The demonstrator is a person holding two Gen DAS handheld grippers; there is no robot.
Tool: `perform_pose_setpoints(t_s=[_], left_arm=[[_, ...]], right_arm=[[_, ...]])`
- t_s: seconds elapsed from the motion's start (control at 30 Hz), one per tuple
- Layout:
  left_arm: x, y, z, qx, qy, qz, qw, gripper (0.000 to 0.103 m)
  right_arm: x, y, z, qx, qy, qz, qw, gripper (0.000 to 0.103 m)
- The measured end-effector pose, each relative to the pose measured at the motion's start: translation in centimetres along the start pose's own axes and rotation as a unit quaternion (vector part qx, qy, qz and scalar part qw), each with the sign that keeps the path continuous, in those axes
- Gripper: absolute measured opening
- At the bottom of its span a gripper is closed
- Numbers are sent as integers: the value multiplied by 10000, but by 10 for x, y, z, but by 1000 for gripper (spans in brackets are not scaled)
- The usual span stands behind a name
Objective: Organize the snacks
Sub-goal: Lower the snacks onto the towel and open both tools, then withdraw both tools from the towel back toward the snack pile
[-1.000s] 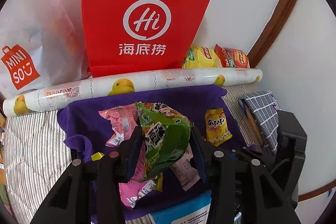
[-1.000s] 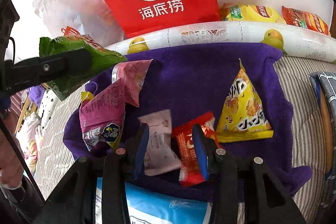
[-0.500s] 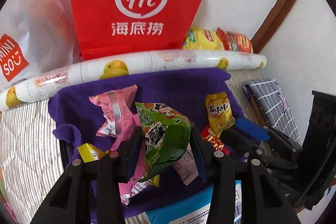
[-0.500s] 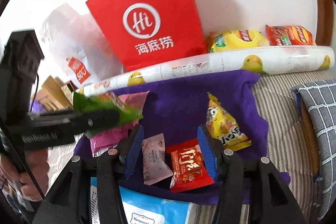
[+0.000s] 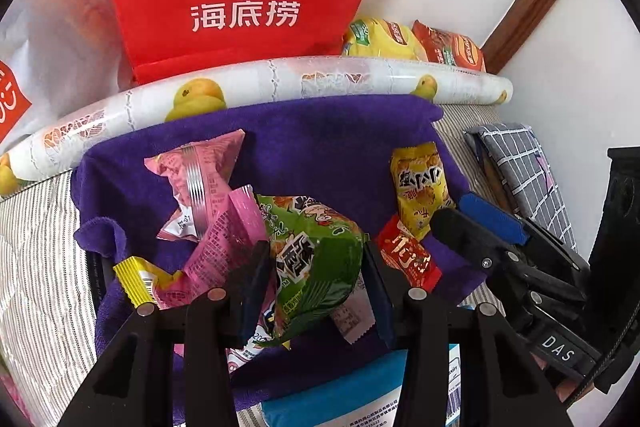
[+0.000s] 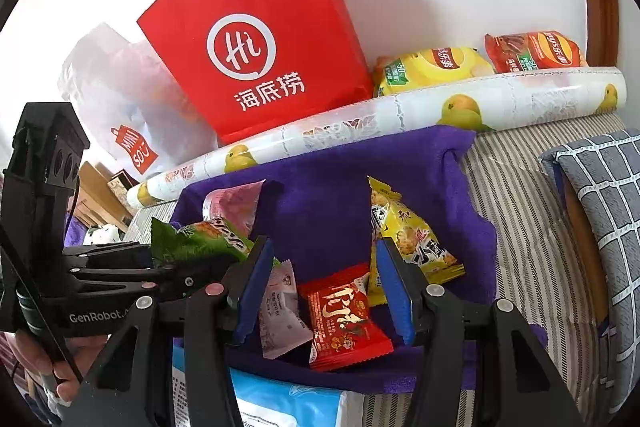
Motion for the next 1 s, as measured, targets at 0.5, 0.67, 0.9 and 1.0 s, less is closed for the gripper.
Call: perform_pose_setpoints(t_s=[0.5,0.67,0.9,1.0], left_arm=[[4,-13,9,245,97,73,9996,66],[-3,-19,12,323,22,180,9993,66],[-11,-27,14,339,-113,102,9993,66],[-9,-32,14,376,-20,92,9992,66]], right_arm=[[2,-3,2,57,29,-67,10000,54],[1,-6,3,138,-59,-149,9998,54],[-4,-7,2,234,-258,-218,9992,54],[-8,-9,2,276,-270,-213,9990,54]])
Point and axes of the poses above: each gripper's, at about its wrist camera, not at the fingertips, and y roughly the way its jaws point, x to its right, z to its top, the point moved 6 cm from there along y, roughly the way its jaws point
